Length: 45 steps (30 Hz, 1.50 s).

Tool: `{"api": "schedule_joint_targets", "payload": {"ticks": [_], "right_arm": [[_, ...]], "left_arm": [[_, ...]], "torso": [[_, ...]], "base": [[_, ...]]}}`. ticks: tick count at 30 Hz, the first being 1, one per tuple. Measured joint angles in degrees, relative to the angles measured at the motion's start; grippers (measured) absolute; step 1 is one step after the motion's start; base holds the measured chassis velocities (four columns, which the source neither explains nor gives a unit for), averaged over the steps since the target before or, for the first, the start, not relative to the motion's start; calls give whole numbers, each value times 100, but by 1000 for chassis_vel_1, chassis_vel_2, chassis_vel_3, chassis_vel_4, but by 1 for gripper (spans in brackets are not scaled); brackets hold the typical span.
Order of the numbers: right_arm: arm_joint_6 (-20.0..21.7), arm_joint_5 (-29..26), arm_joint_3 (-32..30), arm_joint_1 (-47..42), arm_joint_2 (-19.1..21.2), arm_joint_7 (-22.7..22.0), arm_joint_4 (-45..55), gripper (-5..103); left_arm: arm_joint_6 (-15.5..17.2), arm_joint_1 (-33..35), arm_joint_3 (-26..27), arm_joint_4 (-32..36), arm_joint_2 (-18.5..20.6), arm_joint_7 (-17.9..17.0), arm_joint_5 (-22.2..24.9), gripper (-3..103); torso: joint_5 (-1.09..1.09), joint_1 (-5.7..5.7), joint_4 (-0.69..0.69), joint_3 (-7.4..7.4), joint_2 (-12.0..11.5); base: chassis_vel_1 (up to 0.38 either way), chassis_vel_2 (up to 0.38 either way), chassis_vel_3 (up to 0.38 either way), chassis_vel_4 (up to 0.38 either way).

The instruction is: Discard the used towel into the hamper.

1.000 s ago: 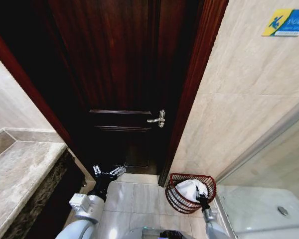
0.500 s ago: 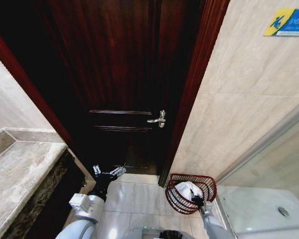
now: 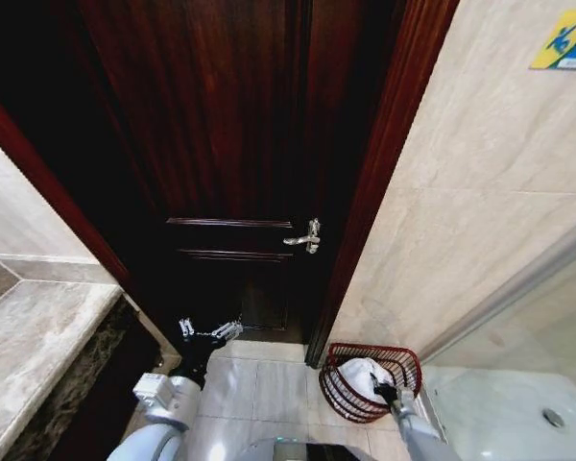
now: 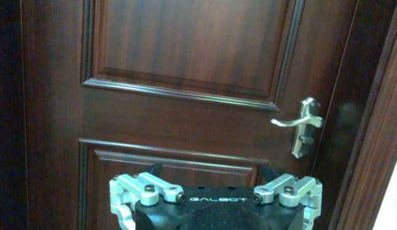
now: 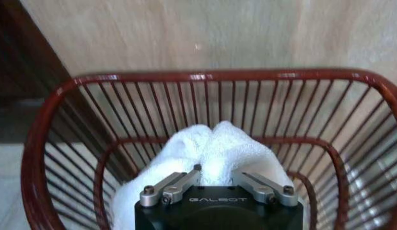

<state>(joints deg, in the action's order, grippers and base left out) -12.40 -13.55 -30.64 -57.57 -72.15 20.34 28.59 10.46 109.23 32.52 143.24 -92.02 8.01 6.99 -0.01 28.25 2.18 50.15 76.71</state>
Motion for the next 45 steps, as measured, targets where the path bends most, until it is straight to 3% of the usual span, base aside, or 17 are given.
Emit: {"api": "schedule_joint_targets", "payload": {"ticks": [3, 7, 11, 15, 17, 19, 20, 21, 25, 26, 30, 31, 32, 35, 38, 41, 45], "right_arm": [[138, 247, -9, 117, 34, -2, -91, 5], [279, 1611, -143, 371, 135, -82, -287, 5], [399, 1989, -182, 527, 174, -129, -465, 5], [511, 2106, -159, 757, 155, -595, -712, 10], [504, 2107, -123, 819, 141, -794, -775, 15], [493, 1894, -60, 917, 78, -1091, -833, 25], [581, 1520, -17, 1026, -40, -1202, -844, 32], [581, 1520, -17, 1026, -40, -1202, -844, 32], [877, 1050, 41, 1201, -386, -1134, -945, 48], [877, 1050, 41, 1201, -386, -1134, -945, 48], [1184, 1082, 43, 1246, -622, -1102, -1074, 71], [1184, 1082, 43, 1246, -622, -1102, -1074, 71], [1237, 1044, 38, 1241, -647, -1055, -1075, 71], [1401, 602, 35, 1134, -730, -676, -919, 87], [1414, 240, 35, 1092, -732, -470, -838, 97], [1472, 41, 33, 1076, -669, -425, -802, 99], [1411, 579, 7, 1132, -468, -694, -994, 100]], "left_arm": [[0, 0, 0, 0, 0, 0, 0, 100], [0, 0, 0, 0, 0, 0, 0, 100], [0, 0, 0, 0, 0, 0, 0, 100], [0, 0, 0, 0, 0, 0, 0, 100], [0, 0, 0, 0, 0, 0, 0, 100], [0, 0, 0, 0, 0, 0, 0, 100], [0, 0, 0, 0, 0, 0, 0, 100], [0, 0, 0, 0, 0, 0, 0, 100], [0, 0, 0, 0, 0, 0, 0, 100], [0, 0, 0, 0, 0, 0, 0, 100], [0, 0, 0, 0, 0, 0, 0, 100], [0, 0, 0, 0, 0, 0, 0, 100], [0, 0, 0, 0, 0, 0, 0, 100], [0, 0, 0, 0, 0, 0, 0, 100], [0, 0, 0, 0, 0, 0, 0, 100], [0, 0, 0, 0, 0, 0, 0, 100], [0, 0, 0, 0, 0, 0, 0, 100]], "torso": [[1, -1, -1, 0, 0], [0, -1, 1, 0, 1], [1, 1, 0, 0, 0], [1, 1, 0, 0, 0], [1, 1, 0, 0, 0], [-2, 1, -1, 0, 0], [0, 1, -1, 0, 1], [0, 1, -1, 0, 1], [3, 1, 2, 0, 1], [3, 1, 2, 0, 1], [0, 1, 0, 0, 1], [0, 1, 0, 0, 1], [-1, 1, 0, 0, 1], [1, 1, 0, 0, 1], [1, 1, 0, 0, 1], [3, 1, 1, 0, 2], [-1, 1, 0, 0, 1]], "base": [[0, 0, 0, 0], [0, 0, 0, 0], [0, 0, 0, 0], [0, 0, 0, 0], [0, 0, 0, 0], [0, 0, 0, 0], [0, 0, 0, 0], [0, 0, 0, 0], [0, 0, 0, 0], [0, 0, 0, 0], [0, 0, 0, 0], [0, 0, 0, 0], [0, 0, 0, 0], [0, 0, 0, 0], [0, 0, 0, 0], [0, 0, 0, 0], [0, 0, 0, 0]]}}
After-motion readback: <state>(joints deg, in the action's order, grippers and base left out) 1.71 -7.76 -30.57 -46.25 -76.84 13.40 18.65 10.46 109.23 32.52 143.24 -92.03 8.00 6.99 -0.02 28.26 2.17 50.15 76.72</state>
